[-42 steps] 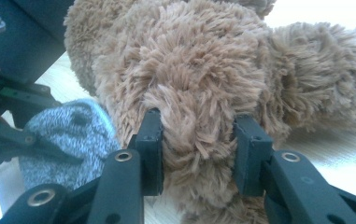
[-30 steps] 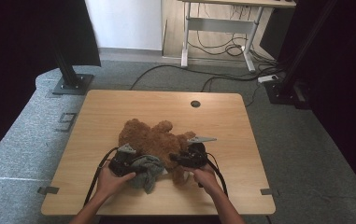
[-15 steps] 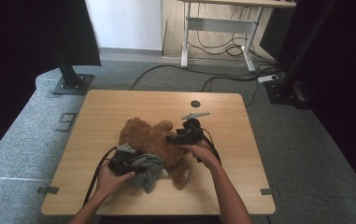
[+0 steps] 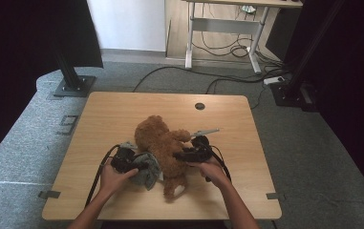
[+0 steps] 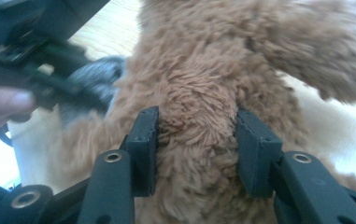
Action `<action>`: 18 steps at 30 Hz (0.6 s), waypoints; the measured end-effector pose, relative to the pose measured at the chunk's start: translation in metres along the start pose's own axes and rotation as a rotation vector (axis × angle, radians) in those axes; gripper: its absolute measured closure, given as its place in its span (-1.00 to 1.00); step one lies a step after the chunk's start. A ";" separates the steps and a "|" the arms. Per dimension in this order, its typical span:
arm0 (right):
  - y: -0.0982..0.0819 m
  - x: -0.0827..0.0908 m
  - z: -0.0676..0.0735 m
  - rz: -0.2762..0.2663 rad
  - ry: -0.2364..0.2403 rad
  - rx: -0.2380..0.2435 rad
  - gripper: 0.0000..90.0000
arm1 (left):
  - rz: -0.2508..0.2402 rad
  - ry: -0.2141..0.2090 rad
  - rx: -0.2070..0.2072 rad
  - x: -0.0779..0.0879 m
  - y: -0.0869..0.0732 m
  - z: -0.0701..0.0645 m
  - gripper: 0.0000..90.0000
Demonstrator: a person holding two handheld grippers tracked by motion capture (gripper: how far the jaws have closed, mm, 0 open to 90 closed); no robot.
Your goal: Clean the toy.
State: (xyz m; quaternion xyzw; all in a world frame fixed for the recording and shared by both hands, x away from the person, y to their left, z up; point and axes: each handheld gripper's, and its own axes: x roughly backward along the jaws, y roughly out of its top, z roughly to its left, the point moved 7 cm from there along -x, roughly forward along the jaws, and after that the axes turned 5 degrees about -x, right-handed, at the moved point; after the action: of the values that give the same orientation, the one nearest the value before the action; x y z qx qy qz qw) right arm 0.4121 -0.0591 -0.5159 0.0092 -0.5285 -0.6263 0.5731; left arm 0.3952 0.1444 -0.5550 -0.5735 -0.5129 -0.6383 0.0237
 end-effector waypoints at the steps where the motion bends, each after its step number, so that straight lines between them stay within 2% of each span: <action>1: -0.003 0.002 0.002 -0.007 -0.001 -0.007 0.22 | 0.003 0.002 0.003 -0.002 0.003 0.001 0.50; 6: -0.012 0.006 0.007 -0.050 -0.018 -0.039 0.20 | 0.002 0.011 0.000 -0.005 0.012 0.006 0.50; 8: -0.012 0.005 0.006 -0.073 -0.034 -0.052 0.18 | -0.010 0.006 -0.004 0.002 0.011 0.005 0.50; 10: -0.012 0.004 0.005 -0.083 -0.044 -0.050 0.18 | -0.041 -0.016 -0.018 0.014 0.010 -0.001 0.50; 12: -0.012 0.004 0.004 -0.088 -0.050 -0.048 0.17 | -0.074 -0.051 -0.034 0.028 0.010 -0.011 0.50; 13: -0.012 0.004 0.004 -0.089 -0.051 -0.047 0.17 | -0.092 -0.091 -0.057 0.038 0.008 -0.022 0.50; 14: -0.012 0.003 0.004 -0.090 -0.055 -0.048 0.17 | -0.097 -0.104 -0.065 0.041 0.008 -0.027 0.50; 16: -0.011 0.002 0.005 -0.090 -0.060 -0.045 0.17 | -0.097 -0.159 -0.112 0.050 0.004 -0.047 0.50; 18: -0.011 0.001 0.006 -0.092 -0.067 -0.038 0.16 | -0.086 -0.192 -0.141 0.049 0.002 -0.061 0.50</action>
State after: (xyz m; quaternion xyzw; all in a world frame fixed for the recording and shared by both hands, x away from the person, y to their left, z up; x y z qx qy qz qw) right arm 0.4003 -0.0578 -0.5199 0.0018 -0.5345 -0.6617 0.5258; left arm 0.3361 0.1292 -0.5056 -0.6097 -0.4908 -0.6154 -0.0932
